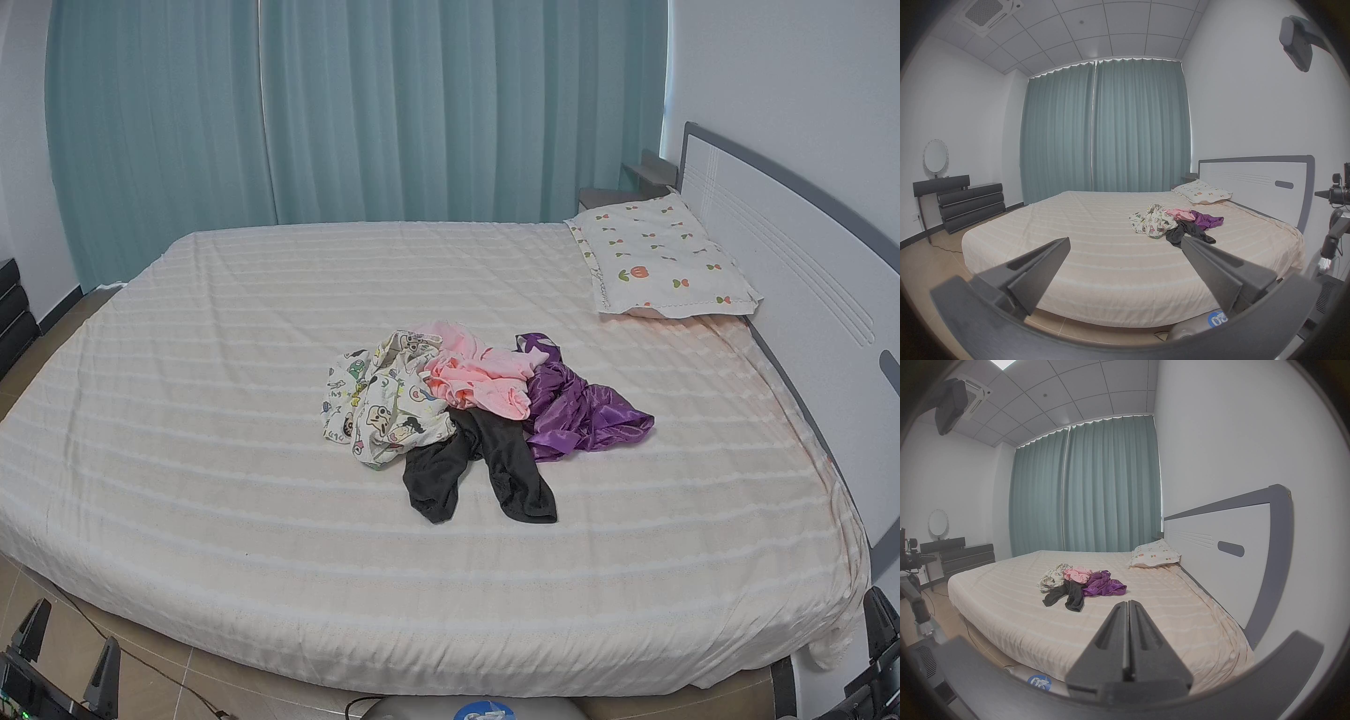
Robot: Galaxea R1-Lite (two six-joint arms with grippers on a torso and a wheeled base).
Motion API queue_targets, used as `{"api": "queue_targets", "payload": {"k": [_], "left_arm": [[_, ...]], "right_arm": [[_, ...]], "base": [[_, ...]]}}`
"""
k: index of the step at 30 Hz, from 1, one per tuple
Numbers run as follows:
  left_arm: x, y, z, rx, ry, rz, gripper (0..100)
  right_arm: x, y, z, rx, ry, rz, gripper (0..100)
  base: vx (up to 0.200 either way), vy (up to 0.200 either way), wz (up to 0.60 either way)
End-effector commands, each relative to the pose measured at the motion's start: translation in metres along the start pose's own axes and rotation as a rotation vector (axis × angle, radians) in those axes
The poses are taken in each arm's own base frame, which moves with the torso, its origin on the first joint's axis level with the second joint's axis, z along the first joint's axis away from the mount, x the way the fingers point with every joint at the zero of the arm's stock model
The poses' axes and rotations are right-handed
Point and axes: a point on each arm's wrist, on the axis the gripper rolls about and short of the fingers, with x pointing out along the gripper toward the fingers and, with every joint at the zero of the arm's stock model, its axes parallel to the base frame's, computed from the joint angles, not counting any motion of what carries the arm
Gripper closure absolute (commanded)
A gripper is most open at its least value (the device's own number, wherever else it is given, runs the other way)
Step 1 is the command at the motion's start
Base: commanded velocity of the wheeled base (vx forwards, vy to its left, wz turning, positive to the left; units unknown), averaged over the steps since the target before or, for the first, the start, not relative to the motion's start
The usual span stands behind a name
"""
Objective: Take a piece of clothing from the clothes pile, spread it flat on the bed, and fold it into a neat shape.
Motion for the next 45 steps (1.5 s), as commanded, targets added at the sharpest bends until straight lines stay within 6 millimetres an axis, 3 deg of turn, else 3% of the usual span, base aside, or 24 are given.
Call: {"api": "queue_targets", "payload": {"k": [1,10,11,13,14,16,20,21,22,24,25,29,30,37,45], "left_arm": [[0.000,0.000,-0.005,0.001,0.001,-0.001,0],[0.000,0.000,-0.005,0.001,0.001,0.002,0],[0.000,0.000,-0.005,0.001,0.001,0.002,0],[0.000,0.000,-0.005,0.001,0.001,0.002,0],[0.000,0.000,-0.005,0.001,0.001,0.002,0],[0.000,0.000,-0.005,0.001,0.001,0.002,0],[0.000,0.000,-0.005,0.000,0.001,0.002,0],[0.000,0.000,-0.005,0.000,0.001,0.002,0],[0.000,0.000,-0.005,0.000,0.001,0.002,0],[0.000,0.000,-0.005,0.000,0.001,0.002,0],[0.000,0.000,-0.005,0.000,0.001,0.002,0],[0.000,0.000,-0.005,0.000,0.001,0.002,0],[0.000,0.000,-0.005,-0.002,0.001,0.002,0],[0.000,0.000,-0.005,-0.002,0.001,0.002,0],[0.000,0.000,-0.005,0.000,0.001,0.002,0]], "right_arm": [[0.000,0.000,-0.005,-0.005,0.004,0.000,100],[0.000,0.000,-0.001,-0.016,-0.008,0.021,100],[-0.003,0.000,0.016,-0.010,-0.044,0.027,100],[-0.005,0.000,0.081,0.036,-0.113,0.033,100],[0.006,0.000,0.096,0.085,-0.057,0.046,100],[0.033,0.001,0.101,0.142,0.096,0.082,100],[0.100,0.010,0.087,0.185,0.416,0.199,100],[0.107,0.012,0.086,0.191,0.440,0.204,100],[0.133,0.019,0.080,0.216,0.505,0.232,100],[0.157,0.028,0.074,0.235,0.539,0.256,100],[0.182,0.037,0.063,0.245,0.570,0.270,100],[0.226,0.053,0.037,0.242,0.591,0.265,100],[0.245,0.062,0.025,0.233,0.585,0.251,100],[0.299,0.096,-0.018,0.231,0.558,0.219,100],[0.337,0.133,-0.045,0.338,0.591,0.238,100]], "base": [[0.000,0.000,0.00],[0.000,0.000,0.00],[0.000,0.000,0.00],[0.000,0.000,0.00],[0.000,0.000,0.00],[0.000,0.000,0.00],[0.000,0.000,0.00],[0.000,0.000,0.00],[0.000,0.000,0.00],[0.000,0.000,0.00],[0.000,0.000,0.00],[0.000,0.000,0.00],[0.000,0.000,0.00],[0.000,0.000,0.00],[0.000,0.000,0.00]]}}
